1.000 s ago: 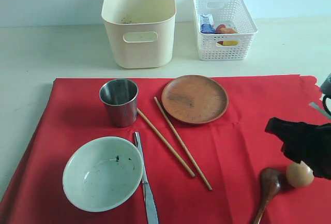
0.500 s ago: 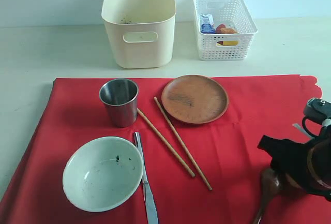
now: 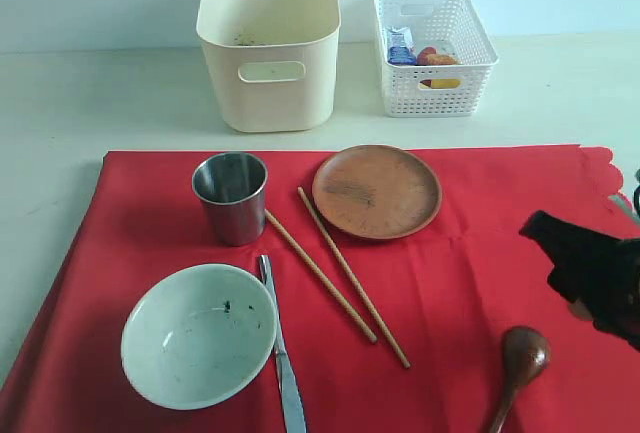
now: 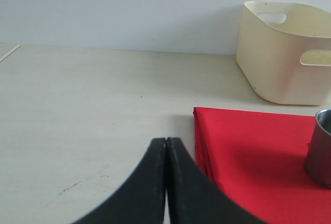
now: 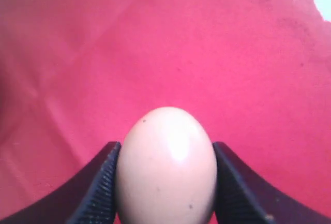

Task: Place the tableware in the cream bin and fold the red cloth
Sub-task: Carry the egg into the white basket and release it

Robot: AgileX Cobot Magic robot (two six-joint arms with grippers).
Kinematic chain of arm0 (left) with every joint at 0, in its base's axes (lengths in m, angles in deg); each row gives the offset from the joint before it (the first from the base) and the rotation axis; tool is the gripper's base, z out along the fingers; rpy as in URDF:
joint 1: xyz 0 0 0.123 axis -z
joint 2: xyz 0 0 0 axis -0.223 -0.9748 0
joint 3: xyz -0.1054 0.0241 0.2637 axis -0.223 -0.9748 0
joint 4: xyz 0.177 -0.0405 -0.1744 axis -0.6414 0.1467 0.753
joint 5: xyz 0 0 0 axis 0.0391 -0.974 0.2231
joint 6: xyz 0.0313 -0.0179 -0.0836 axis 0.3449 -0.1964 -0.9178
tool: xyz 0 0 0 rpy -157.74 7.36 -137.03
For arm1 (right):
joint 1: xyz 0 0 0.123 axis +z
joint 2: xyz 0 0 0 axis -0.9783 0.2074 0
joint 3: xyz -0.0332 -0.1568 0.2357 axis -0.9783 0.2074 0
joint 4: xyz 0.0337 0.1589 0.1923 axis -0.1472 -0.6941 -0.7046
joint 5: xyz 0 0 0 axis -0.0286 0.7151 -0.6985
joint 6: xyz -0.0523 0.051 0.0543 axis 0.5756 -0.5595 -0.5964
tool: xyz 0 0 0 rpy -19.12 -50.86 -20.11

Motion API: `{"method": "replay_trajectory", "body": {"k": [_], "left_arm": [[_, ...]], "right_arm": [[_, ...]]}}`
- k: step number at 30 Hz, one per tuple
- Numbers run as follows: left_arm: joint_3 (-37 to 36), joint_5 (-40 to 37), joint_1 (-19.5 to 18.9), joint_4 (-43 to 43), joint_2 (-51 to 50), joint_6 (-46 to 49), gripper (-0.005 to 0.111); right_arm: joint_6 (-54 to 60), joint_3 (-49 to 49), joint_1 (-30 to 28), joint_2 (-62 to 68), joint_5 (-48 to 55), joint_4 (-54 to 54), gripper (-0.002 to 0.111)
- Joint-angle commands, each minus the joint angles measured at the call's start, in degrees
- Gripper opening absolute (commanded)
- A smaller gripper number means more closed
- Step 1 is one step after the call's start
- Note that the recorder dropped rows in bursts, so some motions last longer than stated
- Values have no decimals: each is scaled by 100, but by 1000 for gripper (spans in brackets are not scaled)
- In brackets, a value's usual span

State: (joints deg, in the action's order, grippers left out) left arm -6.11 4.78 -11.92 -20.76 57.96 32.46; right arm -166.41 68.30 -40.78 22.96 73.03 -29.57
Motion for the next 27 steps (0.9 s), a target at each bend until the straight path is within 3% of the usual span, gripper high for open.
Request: {"method": "replay_trajectory", "body": {"k": [1, 5, 8, 13, 20, 27], "left_arm": [[3, 25, 29, 34, -30, 29, 1], [3, 25, 29, 34, -30, 29, 1], [3, 25, 29, 34, -30, 29, 1], [3, 25, 29, 34, -30, 29, 1], [3, 25, 29, 34, -30, 29, 1], [3, 25, 29, 34, -30, 29, 1]], "right_arm": [[-84, -104, 9, -824, 36, 893, 0], [-84, -826, 9, -1001, 109, 3445, 0], [-84, -1610, -70, -399, 920, 4456, 0], [-60, -2495, -706, 729, 302, 4857, 0], [261, -4056, -2072, 2688, -2608, 4967, 0], [235, -5697, -2798, 3993, -3436, 4883, 0]]}}
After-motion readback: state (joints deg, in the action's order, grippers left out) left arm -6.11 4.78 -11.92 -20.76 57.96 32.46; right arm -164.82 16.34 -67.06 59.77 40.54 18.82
